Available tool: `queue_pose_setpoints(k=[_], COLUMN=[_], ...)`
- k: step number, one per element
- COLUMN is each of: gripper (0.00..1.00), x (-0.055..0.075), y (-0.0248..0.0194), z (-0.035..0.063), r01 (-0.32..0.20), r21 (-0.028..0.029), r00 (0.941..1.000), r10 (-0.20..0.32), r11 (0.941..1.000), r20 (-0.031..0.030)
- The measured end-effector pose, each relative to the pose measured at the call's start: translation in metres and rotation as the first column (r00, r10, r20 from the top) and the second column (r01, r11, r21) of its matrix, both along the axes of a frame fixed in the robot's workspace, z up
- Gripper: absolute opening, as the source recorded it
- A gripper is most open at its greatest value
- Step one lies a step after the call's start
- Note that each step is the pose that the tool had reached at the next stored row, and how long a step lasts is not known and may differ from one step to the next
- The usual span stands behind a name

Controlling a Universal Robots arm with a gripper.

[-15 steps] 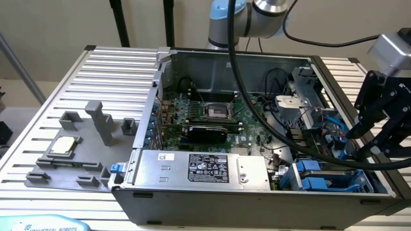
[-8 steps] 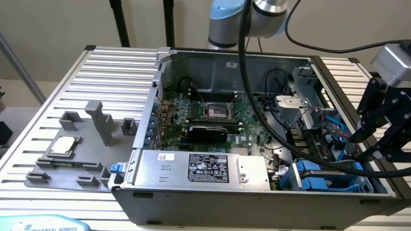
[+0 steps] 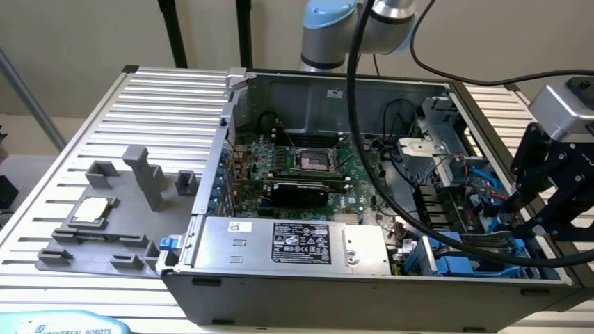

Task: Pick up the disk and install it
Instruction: 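Insert the first disk wire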

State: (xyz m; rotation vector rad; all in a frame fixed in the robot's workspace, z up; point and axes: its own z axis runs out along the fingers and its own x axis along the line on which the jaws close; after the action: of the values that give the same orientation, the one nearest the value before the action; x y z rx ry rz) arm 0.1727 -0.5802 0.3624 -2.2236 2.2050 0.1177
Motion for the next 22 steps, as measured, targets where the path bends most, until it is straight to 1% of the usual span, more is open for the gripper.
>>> queue_pose_setpoints(k=[3, 7, 8, 9, 10, 11, 12, 13, 14, 15, 20, 22], gripper=[0.40, 0.40, 0.42, 0.42, 0.48, 0.48, 0.55, 0.55, 0.55, 0.55, 0.55, 0.55], x=[-0.001, -0.004, -0.004, -0.005, -0.006, -0.007, -0.008, -0.008, -0.008, -0.008, -0.007, -0.007], y=[0.0038, 0.0114, 0.0129, 0.0139, 0.0145, 0.0147, 0.0147, 0.0147, 0.0143, 0.0131, 0.0006, -0.0024], z=[-0.0054, -0.0107, -0.0113, -0.0118, -0.0122, -0.0125, -0.0128, -0.0128, -0.0127, -0.0128, -0.0156, -0.0164], r01=[-0.003, -0.006, -0.006, -0.007, -0.007, -0.008, -0.009, -0.009, -0.010, -0.010, -0.012, -0.012], r21=[0.0000, -0.0001, 0.0000, -0.0001, -0.0001, -0.0001, 0.0001, 0.0001, -0.0003, -0.0003, -0.0001, 0.0008], r00=[1.0000, 1.0000, 1.0000, 1.0000, 1.0000, 1.0000, 1.0000, 1.0000, 1.0000, 0.9999, 0.9999, 0.9999], r10=[0.003, 0.006, 0.006, 0.007, 0.007, 0.008, 0.009, 0.009, 0.010, 0.010, 0.012, 0.012], r11=[1.0000, 1.0000, 1.0000, 1.0000, 1.0000, 1.0000, 1.0000, 1.0000, 1.0000, 0.9999, 0.9999, 0.9999], r20=[0.0001, 0.0001, 0.0000, 0.0000, 0.0001, 0.0001, 0.0000, 0.0001, 0.0001, 0.0001, 0.0000, 0.0000])
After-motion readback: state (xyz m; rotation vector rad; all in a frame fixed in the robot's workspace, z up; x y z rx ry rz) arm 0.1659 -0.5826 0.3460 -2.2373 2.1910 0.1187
